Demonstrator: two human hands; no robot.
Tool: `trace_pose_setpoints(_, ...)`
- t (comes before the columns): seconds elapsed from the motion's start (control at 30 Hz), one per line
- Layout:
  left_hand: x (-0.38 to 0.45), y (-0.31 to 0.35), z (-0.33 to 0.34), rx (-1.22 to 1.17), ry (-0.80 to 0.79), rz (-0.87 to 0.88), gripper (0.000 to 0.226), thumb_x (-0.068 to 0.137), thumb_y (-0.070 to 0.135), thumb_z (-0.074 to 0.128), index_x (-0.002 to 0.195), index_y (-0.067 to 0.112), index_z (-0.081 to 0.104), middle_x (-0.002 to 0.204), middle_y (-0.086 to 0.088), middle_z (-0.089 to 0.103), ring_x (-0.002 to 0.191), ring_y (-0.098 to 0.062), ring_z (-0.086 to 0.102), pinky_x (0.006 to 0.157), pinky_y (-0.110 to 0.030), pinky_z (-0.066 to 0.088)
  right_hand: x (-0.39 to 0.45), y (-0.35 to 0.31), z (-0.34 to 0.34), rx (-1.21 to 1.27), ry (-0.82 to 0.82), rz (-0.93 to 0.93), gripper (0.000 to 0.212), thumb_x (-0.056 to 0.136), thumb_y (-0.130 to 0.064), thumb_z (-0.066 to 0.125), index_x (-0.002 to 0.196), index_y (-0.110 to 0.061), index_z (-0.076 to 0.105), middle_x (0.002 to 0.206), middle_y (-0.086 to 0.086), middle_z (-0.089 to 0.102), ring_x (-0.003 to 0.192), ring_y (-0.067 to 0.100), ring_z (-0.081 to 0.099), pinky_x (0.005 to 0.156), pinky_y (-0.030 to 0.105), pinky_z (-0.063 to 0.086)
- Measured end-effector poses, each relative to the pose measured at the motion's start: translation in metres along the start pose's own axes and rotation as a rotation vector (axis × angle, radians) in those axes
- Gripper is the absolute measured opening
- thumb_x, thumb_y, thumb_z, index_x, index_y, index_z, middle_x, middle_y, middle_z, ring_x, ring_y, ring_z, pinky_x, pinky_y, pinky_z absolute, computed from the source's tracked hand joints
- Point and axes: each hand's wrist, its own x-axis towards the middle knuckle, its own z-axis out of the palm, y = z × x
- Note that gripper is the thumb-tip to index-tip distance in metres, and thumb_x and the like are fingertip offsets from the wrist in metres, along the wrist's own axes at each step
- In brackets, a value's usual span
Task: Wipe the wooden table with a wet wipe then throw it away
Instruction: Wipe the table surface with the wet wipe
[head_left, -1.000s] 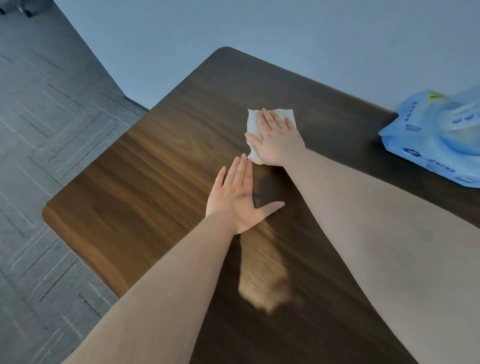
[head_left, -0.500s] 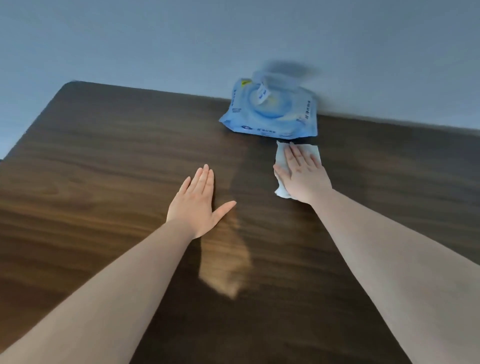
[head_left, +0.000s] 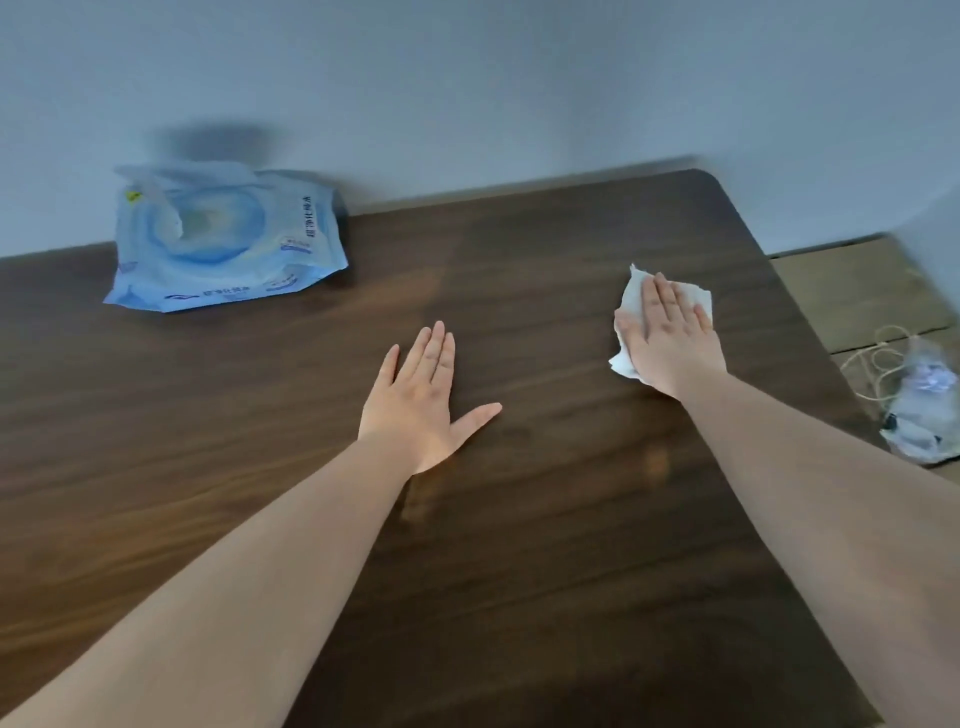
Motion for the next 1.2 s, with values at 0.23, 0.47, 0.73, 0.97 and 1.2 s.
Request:
trace_pose_setpoints(0.23,0.004,0.003,-0.003,0.023,-0.057,-0.029,0.097,0.078,0.079,0.002,0.147,0.014,-0.018,0.158,-0.001,-0.022,0.144,-0.015,-0.021,0.119,-0.04,-0.008,-0.021,0.046,0.0,0.019,-0.007,0.108,0.067,0.096,-0.054,0.005,0.151,-0.016,-0.004,0.161,0.001,-0.005,0.147,0.016,-0.006,0.12,0.038,-0.003)
trace_pose_setpoints(0.47,-0.025,-0.011,-0.005,-0.057,-0.027,-0.004,0.09,0.086,0.073,0.014,0.15,0.014,-0.01,0.16,0.001,-0.015,0.146,-0.011,-0.014,0.12,-0.036,-0.002,-0.067,0.008,0.014,-0.037,-0.022,0.032,0.066,0.097,-0.05,0.006,0.15,-0.013,-0.005,0.161,0.003,-0.005,0.148,0.018,-0.004,0.12,0.039,0.0)
trace_pose_setpoints(0.73,-0.13,-0.111,0.018,-0.131,0.026,-0.227,0.088,0.087,0.071,0.015,0.151,0.014,-0.008,0.16,0.0,-0.013,0.147,-0.013,-0.011,0.119,-0.036,-0.001,-0.116,-0.146,0.04,-0.067,-0.038,-0.302,0.066,0.096,-0.051,0.005,0.151,-0.015,-0.007,0.161,0.0,-0.009,0.147,0.016,-0.008,0.12,0.038,-0.004)
trace_pose_setpoints(0.97,-0.264,-0.231,0.061,-0.199,-0.013,-0.602,0.106,0.074,0.079,0.012,0.15,0.008,-0.008,0.16,-0.006,-0.012,0.147,-0.017,-0.01,0.121,-0.038,0.004,-0.175,-0.332,0.073,-0.079,-0.081,-0.62,0.067,0.096,-0.053,0.004,0.15,-0.017,-0.008,0.16,-0.002,-0.012,0.147,0.016,-0.01,0.12,0.04,-0.006)
trace_pose_setpoints(1.2,-0.385,-0.327,0.1,-0.305,-0.062,-0.957,0.133,0.055,0.094,0.017,0.149,0.004,-0.011,0.16,-0.011,-0.014,0.147,-0.022,-0.011,0.12,-0.043,0.003,-0.248,-0.486,0.106,-0.085,-0.1,-0.869,0.065,0.097,-0.052,0.007,0.151,-0.017,-0.005,0.161,-0.002,-0.008,0.148,0.018,-0.006,0.119,0.04,-0.006)
